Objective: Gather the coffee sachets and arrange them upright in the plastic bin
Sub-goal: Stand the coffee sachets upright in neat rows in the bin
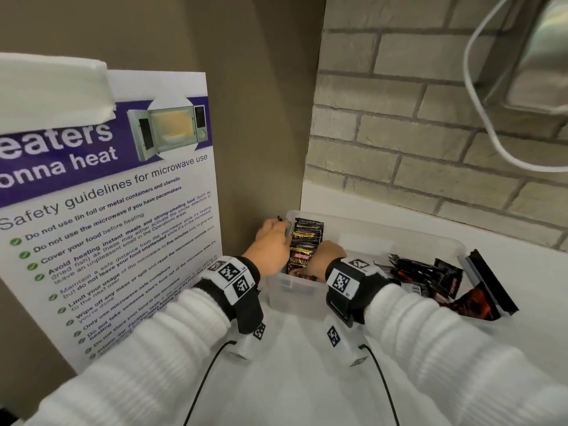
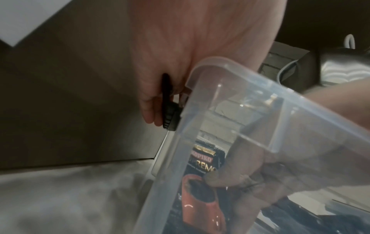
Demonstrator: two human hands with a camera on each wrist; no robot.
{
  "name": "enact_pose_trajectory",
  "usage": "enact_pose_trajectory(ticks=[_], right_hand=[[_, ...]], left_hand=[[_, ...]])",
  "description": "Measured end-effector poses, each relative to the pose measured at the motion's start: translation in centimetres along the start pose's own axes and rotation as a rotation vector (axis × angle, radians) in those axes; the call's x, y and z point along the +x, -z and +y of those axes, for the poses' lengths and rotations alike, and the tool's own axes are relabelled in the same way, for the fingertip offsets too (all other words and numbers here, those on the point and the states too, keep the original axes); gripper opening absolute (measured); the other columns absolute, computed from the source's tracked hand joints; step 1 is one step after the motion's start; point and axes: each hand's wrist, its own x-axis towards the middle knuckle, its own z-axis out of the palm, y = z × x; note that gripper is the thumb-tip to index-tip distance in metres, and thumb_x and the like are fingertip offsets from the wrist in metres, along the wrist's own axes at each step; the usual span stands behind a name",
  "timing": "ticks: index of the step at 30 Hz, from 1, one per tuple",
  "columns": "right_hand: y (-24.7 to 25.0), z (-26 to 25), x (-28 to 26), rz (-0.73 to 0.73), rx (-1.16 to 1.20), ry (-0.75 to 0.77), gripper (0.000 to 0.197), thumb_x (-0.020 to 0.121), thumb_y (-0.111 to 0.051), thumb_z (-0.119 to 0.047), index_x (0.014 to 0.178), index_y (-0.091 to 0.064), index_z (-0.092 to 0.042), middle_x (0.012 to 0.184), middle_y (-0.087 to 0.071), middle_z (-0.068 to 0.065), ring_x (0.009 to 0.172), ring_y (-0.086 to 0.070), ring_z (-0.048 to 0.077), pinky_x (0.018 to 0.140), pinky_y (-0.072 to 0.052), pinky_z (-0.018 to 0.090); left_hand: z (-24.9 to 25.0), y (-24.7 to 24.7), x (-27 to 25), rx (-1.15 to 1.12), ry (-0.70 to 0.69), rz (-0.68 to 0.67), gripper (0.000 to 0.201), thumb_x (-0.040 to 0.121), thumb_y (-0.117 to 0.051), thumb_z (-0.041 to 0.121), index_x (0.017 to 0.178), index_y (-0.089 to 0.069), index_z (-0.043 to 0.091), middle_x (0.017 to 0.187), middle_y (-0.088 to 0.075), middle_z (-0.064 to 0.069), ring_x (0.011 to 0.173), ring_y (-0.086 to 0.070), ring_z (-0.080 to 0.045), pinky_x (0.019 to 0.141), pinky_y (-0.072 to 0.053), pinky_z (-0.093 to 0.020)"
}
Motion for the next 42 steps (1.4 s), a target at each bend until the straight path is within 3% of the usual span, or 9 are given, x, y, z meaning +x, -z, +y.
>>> enact_pose_trajectory(ticks=[10,14,19,23,26,30,34,39,42], right_hand=[[0.3,0.1,0.0,-0.069,-0.059,0.044,0.027,0.094,-0.049,-0.018,0.113,-0.06,-0.003,0.111,-0.063,0.012,0.081,-0.048,0.019,0.07,-0.036,0.023],[0.8,0.1,-0.5,-0.152,-0.028,0.044,0.03,0.093,-0.051,-0.015,0.119,-0.058,-0.002,0.109,-0.062,0.01,0.09,-0.057,0.022,0.077,-0.046,0.026],[4.2,2.4,-1.3,-0.255,0.337,-0.038,0.038,0.09,-0.055,-0.004,0.127,-0.049,0.004,0.119,-0.059,0.019,0.087,-0.055,0.021,0.07,-0.052,0.028],[6.6,5.5,-0.7,-0.237,0.396,-0.101,0.042,0.087,-0.051,0.004,0.129,-0.047,0.006,0.091,-0.059,0.0,0.068,-0.057,0.019,0.073,-0.052,0.032],[8.0,6.5,-1.0,-0.274,0.23,-0.094,0.039,0.09,-0.052,0.0,0.128,-0.049,0.004,0.114,-0.06,0.007,0.056,-0.066,0.015,0.082,-0.052,0.033],[10.7,7.1,-2.2,-0.332,-0.231,-0.019,0.032,0.094,-0.051,-0.015,0.121,-0.053,0.002,0.127,-0.058,0.02,0.103,-0.061,0.026,0.098,-0.047,0.035],[11.9,8.5,-1.8,-0.417,-0.593,0.092,0.069,0.092,-0.056,-0.02,0.149,-0.017,-0.013,0.15,-0.033,0.007,0.132,-0.041,0.027,0.107,-0.04,0.035],[9.9,10.6,-0.4,-0.49,-0.859,0.141,0.087,0.084,-0.061,-0.006,0.149,-0.009,-0.033,0.158,-0.01,-0.002,0.144,-0.016,0.02,0.116,-0.024,0.036],[8.9,10.9,-0.2,-0.493,-0.85,0.174,0.076,0.086,-0.046,-0.001,0.147,-0.019,-0.038,0.154,-0.023,0.0,0.138,-0.031,0.022,0.103,-0.031,0.025]], left_hand=[[0.0,-0.1,0.0,-0.004,-0.008,-0.005,0.043,0.098,-0.037,0.014,0.141,-0.034,0.012,0.147,-0.024,-0.011,0.133,-0.029,-0.027,0.112,-0.022,-0.034],[0.0,-0.1,0.0,0.009,-0.005,-0.007,0.043,0.098,-0.037,0.013,0.141,-0.035,0.012,0.146,-0.024,-0.011,0.133,-0.029,-0.027,0.112,-0.021,-0.034],[0.0,0.0,0.0,0.011,-0.01,-0.023,0.043,0.098,-0.037,0.014,0.14,-0.035,0.012,0.145,-0.024,-0.012,0.132,-0.03,-0.028,0.113,-0.023,-0.036],[-0.1,-0.1,0.1,-0.004,-0.001,-0.012,0.043,0.098,-0.039,0.014,0.14,-0.036,0.013,0.146,-0.023,-0.011,0.132,-0.031,-0.028,0.115,-0.024,-0.039],[-0.1,-0.1,0.1,-0.001,-0.003,-0.016,0.043,0.098,-0.039,0.016,0.141,-0.035,0.013,0.148,-0.022,-0.01,0.134,-0.029,-0.028,0.115,-0.023,-0.039],[-0.1,-0.1,0.2,0.011,-0.008,-0.016,0.044,0.099,-0.038,0.016,0.142,-0.033,0.013,0.149,-0.021,-0.01,0.135,-0.027,-0.027,0.115,-0.021,-0.038],[0.0,-0.1,0.1,0.019,-0.018,-0.009,0.043,0.098,-0.038,0.017,0.141,-0.034,0.011,0.147,-0.023,-0.013,0.135,-0.027,-0.029,0.113,-0.02,-0.035],[-0.2,-0.2,0.1,0.027,-0.019,-0.008,0.045,0.098,-0.038,0.016,0.142,-0.032,0.01,0.148,-0.022,-0.013,0.136,-0.026,-0.028,0.114,-0.02,-0.035],[-0.3,-0.3,0.2,0.024,-0.022,-0.008,0.045,0.099,-0.038,0.017,0.142,-0.032,0.01,0.148,-0.022,-0.012,0.136,-0.026,-0.027,0.114,-0.02,-0.034]])
